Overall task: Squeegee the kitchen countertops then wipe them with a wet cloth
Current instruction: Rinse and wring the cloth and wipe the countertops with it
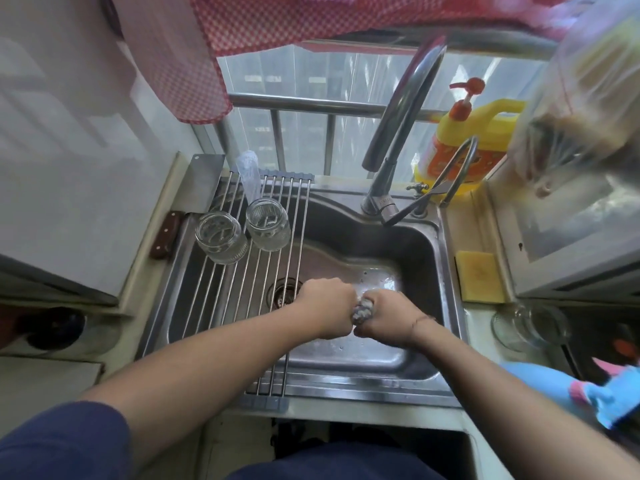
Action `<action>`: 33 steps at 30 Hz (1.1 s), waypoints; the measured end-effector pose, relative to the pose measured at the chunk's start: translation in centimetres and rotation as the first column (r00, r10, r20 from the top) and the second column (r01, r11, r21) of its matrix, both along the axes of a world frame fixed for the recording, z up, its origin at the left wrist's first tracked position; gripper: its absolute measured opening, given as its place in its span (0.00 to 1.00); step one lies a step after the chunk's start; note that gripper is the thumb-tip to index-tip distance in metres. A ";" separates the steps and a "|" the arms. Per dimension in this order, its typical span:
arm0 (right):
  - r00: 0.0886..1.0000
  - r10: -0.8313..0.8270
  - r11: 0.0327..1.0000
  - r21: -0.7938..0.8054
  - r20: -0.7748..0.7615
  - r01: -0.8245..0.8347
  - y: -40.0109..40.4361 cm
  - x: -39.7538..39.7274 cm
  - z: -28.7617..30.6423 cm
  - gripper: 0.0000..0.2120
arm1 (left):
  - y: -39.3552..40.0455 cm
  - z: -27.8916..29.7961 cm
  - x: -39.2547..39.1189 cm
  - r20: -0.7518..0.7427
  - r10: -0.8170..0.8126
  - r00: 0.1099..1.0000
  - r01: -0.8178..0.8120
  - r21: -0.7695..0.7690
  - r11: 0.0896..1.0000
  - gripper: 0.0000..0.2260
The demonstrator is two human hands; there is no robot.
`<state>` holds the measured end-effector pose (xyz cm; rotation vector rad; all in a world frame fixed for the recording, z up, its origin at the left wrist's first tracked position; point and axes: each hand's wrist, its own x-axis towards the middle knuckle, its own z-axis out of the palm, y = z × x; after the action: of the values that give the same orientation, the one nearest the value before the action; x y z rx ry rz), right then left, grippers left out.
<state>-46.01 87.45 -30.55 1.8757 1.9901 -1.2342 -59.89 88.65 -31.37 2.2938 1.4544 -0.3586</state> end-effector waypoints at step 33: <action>0.947 0.128 0.989 0.031 0.294 -0.143 6.0 -3.1 3.7 0.05 | 4.6 4.2 -0.2 -0.092 -0.174 0.980 0.191 0.224 0.956 0.04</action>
<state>-49.07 93.46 -26.85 1.7862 1.9669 -0.8222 -60.06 93.28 -27.12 2.6383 1.3846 -0.3421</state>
